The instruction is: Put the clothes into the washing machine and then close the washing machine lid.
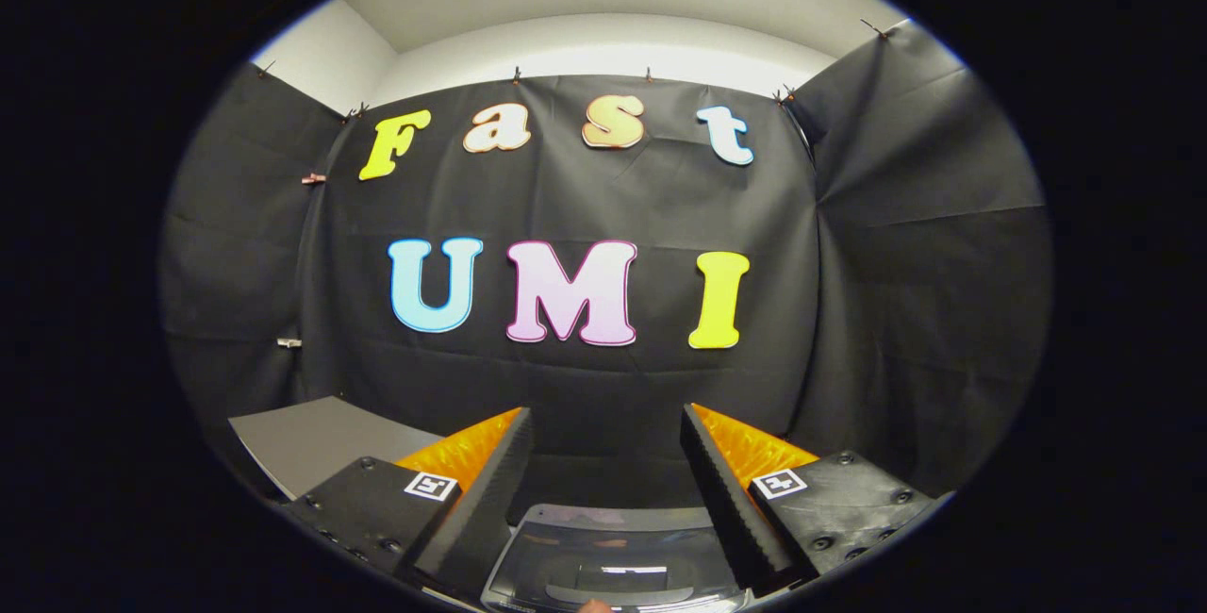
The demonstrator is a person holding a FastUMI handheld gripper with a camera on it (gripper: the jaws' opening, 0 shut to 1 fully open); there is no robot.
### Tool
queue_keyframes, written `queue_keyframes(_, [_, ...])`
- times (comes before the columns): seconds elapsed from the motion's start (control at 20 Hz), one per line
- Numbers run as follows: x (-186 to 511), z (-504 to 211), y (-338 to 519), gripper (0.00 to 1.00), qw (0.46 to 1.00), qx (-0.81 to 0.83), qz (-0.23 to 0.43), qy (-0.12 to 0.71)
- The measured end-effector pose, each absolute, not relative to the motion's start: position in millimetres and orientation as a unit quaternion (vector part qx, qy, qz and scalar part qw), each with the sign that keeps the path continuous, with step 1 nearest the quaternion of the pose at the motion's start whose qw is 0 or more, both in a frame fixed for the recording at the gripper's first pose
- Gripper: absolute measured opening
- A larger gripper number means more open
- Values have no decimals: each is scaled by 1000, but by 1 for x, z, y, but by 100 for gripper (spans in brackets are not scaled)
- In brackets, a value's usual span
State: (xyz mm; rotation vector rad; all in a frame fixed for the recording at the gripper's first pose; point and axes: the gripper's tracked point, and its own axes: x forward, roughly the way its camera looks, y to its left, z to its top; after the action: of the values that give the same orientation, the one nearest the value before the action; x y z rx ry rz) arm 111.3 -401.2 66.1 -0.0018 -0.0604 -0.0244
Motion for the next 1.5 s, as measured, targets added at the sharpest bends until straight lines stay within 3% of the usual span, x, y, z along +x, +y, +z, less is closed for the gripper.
queue_keyframes(1.5, [108, 75, -402, 98, 1000, 2, -9, -24])
